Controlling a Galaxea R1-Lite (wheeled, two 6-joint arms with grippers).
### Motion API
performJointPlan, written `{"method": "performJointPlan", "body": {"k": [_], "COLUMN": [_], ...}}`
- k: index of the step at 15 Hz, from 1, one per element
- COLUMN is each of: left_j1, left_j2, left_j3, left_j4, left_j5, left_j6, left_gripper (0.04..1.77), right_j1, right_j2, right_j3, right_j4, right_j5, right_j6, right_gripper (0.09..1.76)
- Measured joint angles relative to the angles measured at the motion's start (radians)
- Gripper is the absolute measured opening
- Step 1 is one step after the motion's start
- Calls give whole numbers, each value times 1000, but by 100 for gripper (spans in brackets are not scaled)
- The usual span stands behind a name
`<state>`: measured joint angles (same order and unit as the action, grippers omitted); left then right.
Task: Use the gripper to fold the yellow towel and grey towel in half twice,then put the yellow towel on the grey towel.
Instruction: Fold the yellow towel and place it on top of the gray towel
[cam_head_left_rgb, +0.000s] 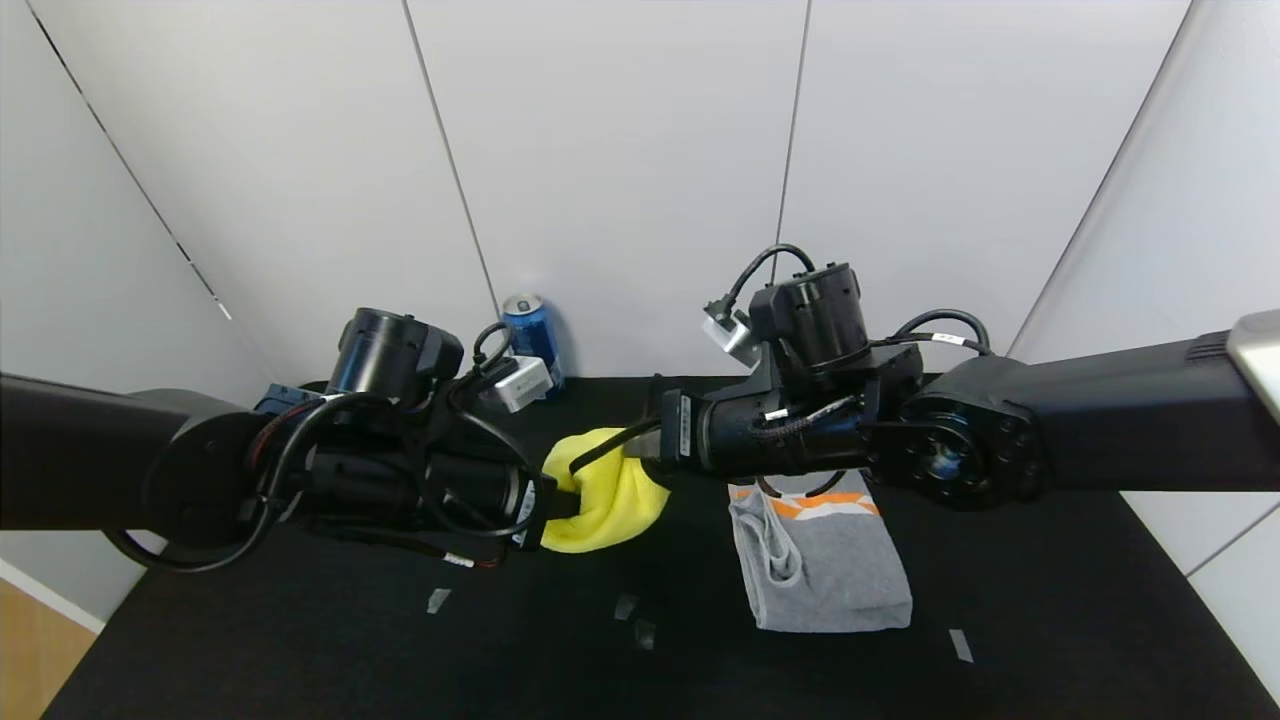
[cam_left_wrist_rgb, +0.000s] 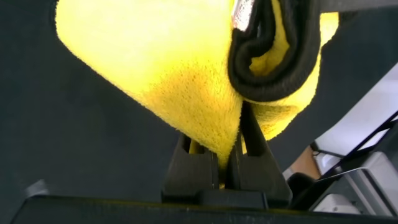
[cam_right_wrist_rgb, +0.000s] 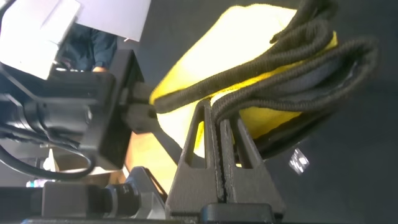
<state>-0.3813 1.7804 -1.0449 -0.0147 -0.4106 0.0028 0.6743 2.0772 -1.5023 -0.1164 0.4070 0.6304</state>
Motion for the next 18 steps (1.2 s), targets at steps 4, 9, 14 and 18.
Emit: {"method": "performJointPlan", "body": {"k": [4, 9, 14, 18], "left_j1": [-114, -199, -248, -312], "left_j2": [13, 70, 196, 306], "left_j3": [-61, -197, -394, -556], "left_j4": [10, 84, 163, 195], "left_j5": [79, 121, 165, 214], "left_j6": [-43, -69, -77, -91], "left_gripper": [18, 18, 18, 18], "right_j1": [-45, -117, -218, -295], "right_j2": [-84, -172, -230, -246], "right_j3": [88, 170, 225, 250], "right_j4": [0, 0, 1, 2], "right_j5": [2, 3, 6, 5], "right_j6": [-1, -2, -29, -54], "right_gripper": [13, 13, 13, 13]}}
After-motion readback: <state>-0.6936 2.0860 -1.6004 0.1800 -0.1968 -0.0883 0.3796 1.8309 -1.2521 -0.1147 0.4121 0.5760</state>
